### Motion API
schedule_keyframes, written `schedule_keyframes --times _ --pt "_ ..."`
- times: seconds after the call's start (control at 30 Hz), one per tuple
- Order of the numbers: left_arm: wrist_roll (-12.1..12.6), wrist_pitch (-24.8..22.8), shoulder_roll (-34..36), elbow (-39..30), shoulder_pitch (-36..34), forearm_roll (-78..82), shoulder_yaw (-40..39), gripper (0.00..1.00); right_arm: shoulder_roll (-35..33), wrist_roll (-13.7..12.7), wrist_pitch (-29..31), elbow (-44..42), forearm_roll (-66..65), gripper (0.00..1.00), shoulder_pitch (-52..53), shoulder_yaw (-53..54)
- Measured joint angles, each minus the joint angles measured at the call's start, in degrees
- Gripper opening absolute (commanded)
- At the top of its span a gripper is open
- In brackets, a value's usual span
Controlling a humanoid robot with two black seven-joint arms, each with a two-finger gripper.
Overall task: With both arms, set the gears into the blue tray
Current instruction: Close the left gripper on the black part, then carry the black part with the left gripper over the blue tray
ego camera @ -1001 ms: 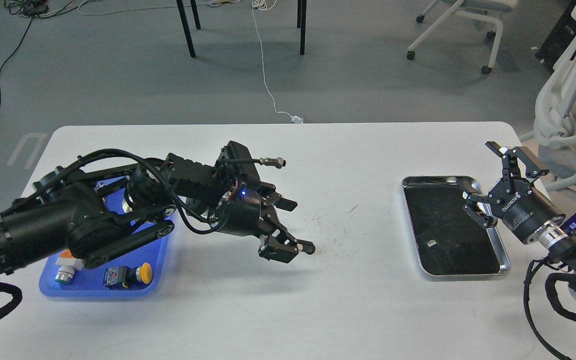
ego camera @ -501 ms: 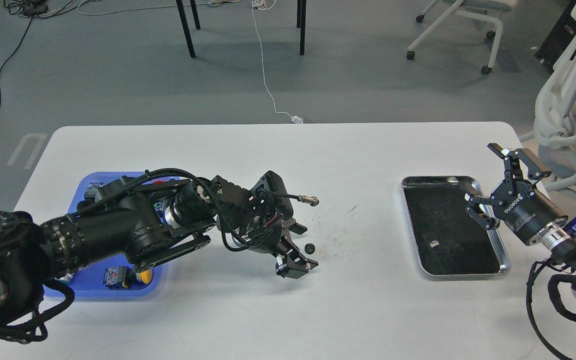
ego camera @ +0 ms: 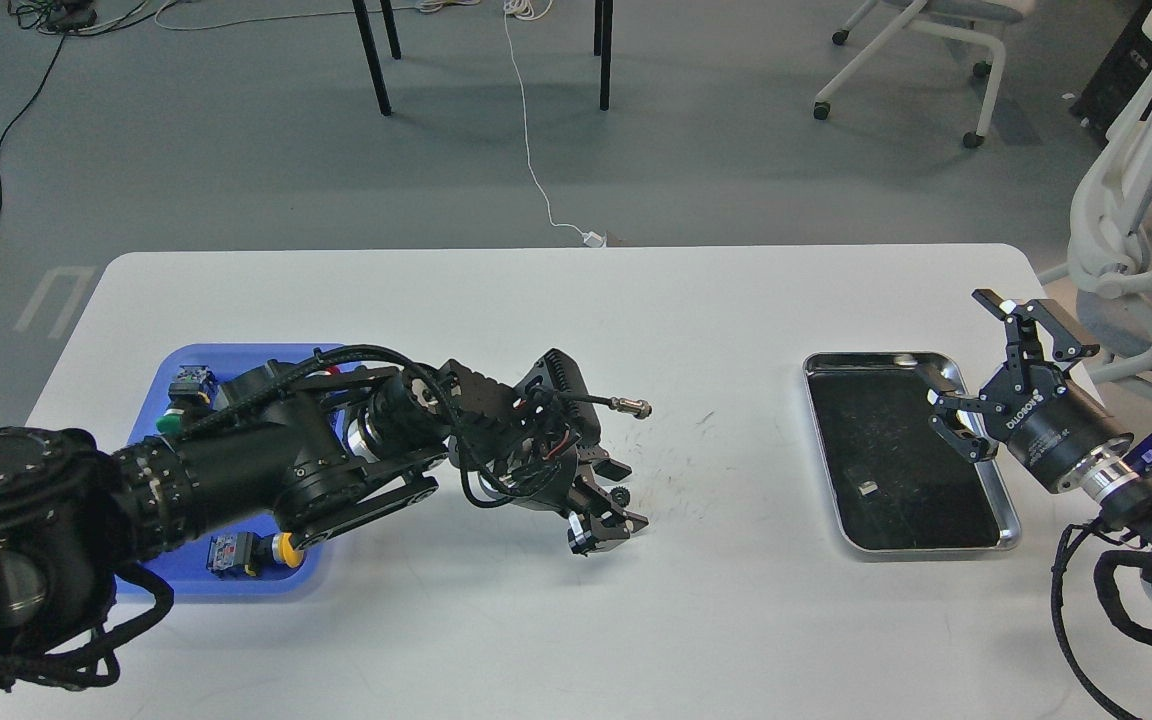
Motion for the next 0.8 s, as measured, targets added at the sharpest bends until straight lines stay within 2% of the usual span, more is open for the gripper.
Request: schedule_keyframes --times 0.1,0.27,0.37,0.47,0.8 --pt "0.00 0.24 0.04 0.56 0.02 0.00 0.02 0.53 0.00 0.00 -0.01 0.00 0.00 0.97 0.00 -0.08" --pt "0.00 0.28 0.08 0.64 0.16 0.00 0.32 0.34 0.00 0.00 -0.03 0.01 -0.05 0.97 0.00 -0.10" --pt "0.00 0.35 0.08 0.68 0.20 0.00 0.41 0.28 0.00 0.00 -0.05 0.00 -0.05 0.97 0.00 -0.08" --pt "0.01 0.41 0.09 0.78 0.63 0.00 0.44 0.13 0.00 0.00 -0.07 0.21 -0.07 0.97 0.00 -0.03" --pt "-0.02 1.42 1.20 0.19 0.49 -0.01 0.28 0.10 -0.04 0.00 0.00 0.39 -0.06 0.97 0.03 -0.02"
